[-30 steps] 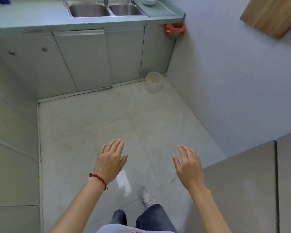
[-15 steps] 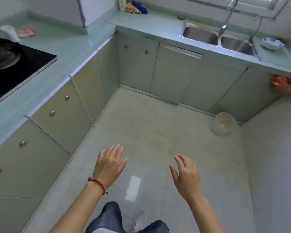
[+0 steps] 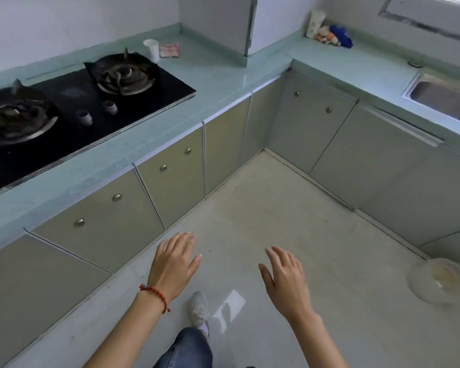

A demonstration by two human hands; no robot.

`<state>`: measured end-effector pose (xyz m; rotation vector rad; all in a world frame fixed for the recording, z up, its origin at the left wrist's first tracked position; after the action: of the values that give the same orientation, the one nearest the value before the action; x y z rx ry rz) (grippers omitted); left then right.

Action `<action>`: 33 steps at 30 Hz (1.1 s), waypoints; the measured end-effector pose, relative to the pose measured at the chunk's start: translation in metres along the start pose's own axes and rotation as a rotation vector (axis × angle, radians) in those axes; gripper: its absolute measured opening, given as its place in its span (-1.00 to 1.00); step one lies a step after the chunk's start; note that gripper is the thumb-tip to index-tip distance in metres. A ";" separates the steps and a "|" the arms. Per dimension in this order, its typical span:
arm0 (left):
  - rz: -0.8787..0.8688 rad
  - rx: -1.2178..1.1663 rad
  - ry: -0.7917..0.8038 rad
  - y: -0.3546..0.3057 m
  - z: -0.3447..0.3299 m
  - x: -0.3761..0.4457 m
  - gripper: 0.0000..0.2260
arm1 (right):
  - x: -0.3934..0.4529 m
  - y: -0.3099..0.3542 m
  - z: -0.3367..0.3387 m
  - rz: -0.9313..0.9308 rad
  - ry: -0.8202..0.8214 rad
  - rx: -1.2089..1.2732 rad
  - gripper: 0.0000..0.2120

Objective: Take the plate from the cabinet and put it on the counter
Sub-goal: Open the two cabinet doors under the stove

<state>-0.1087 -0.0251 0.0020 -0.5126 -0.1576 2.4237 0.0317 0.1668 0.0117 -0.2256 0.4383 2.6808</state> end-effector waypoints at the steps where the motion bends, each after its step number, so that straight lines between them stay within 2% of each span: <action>1: 0.013 -0.011 -0.004 0.005 0.003 0.007 -0.37 | 0.012 0.004 0.002 0.023 0.005 -0.009 -0.40; 11: 0.138 -0.104 -0.048 0.060 0.037 0.090 -0.38 | 0.141 0.056 0.021 0.183 0.095 -0.078 -0.42; 16: 0.222 -0.154 -0.093 0.091 0.054 0.118 -0.57 | 0.192 0.089 0.021 0.251 0.158 -0.072 -0.43; 22: 0.382 -0.261 -0.075 0.118 0.060 0.133 -0.40 | 0.257 0.120 0.015 0.403 0.260 -0.077 -0.40; 27: 0.529 -0.307 -0.090 0.128 0.055 0.148 -0.42 | 0.312 0.141 0.006 0.578 0.304 -0.057 -0.35; 31: 0.624 -0.335 -0.065 0.127 0.046 0.164 -0.41 | 0.349 0.151 -0.001 0.684 0.362 -0.075 -0.39; 33: 0.667 -0.342 -0.058 0.129 0.041 0.173 -0.40 | 0.365 0.157 -0.006 0.722 0.392 -0.098 -0.47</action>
<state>-0.3226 -0.0177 -0.0465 -0.7367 -0.4996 3.0836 -0.3632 0.1643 -0.0326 -0.7575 0.5923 3.3739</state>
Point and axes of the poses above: each hand's wrist, its own x-axis towards the middle knuckle, its own z-axis out of the back of the hand, y = z × x, the point moved 2 cm from there along x, towards the middle knuckle, and after that the axes turned 12 degrees about y, right-handed, at the moved point
